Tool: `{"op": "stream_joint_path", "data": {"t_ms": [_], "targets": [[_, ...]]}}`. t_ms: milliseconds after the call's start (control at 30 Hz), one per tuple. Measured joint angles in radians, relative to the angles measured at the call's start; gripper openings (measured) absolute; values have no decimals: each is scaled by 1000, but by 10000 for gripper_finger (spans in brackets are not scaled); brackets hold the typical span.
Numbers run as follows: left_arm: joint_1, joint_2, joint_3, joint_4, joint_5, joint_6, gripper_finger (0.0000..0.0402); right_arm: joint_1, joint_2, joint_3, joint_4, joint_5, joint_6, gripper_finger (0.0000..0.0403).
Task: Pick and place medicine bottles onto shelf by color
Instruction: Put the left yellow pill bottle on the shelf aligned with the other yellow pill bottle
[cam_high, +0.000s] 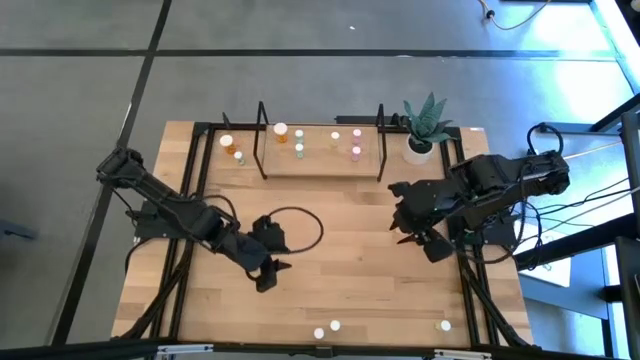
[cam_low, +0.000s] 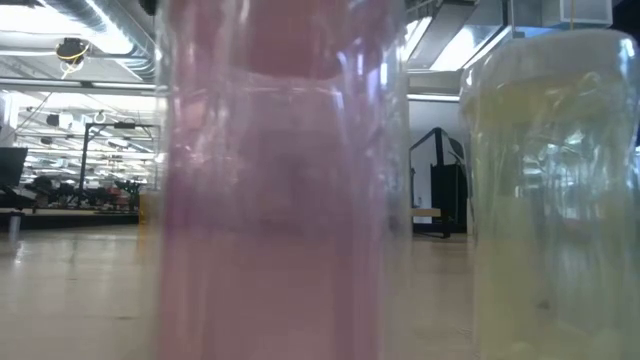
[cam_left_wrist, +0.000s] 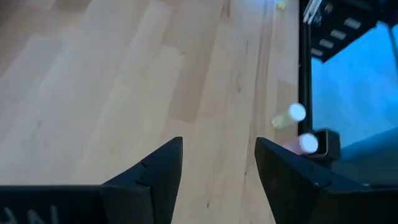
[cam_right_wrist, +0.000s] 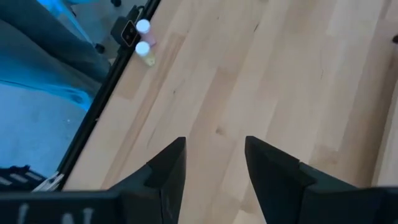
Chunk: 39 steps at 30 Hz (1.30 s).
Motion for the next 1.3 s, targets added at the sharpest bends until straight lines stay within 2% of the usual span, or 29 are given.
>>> {"op": "stream_joint_path", "data": {"t_ms": [167, 300, 400, 533, 700, 1000, 1300], "targets": [[-30, 30, 0, 2, 0, -22, 194, 1, 1, -66, 105, -4, -1, 167], [-54, 31, 0, 3, 0, -23, 194, 24, 1, -102, 153, -81, -105, 167], [-70, 31, 0, 3, -1, -22, 194, 54, 1, -139, 237, -101, -98, 167], [-88, 31, 0, 2, -1, -19, 194, 96, 1, -210, 385, -97, -21, 167], [-105, 31, 0, -5, -3, 27, 194, 115, 1, -292, 545, -99, 180, 167], [-105, 31, 0, -3, -55, 39, 194, 123, 4, -378, 605, -99, 358, 167], [-105, 31, 0, 17, -92, 26, 194, 131, 7, -413, 630, -121, 267, 167]]}}
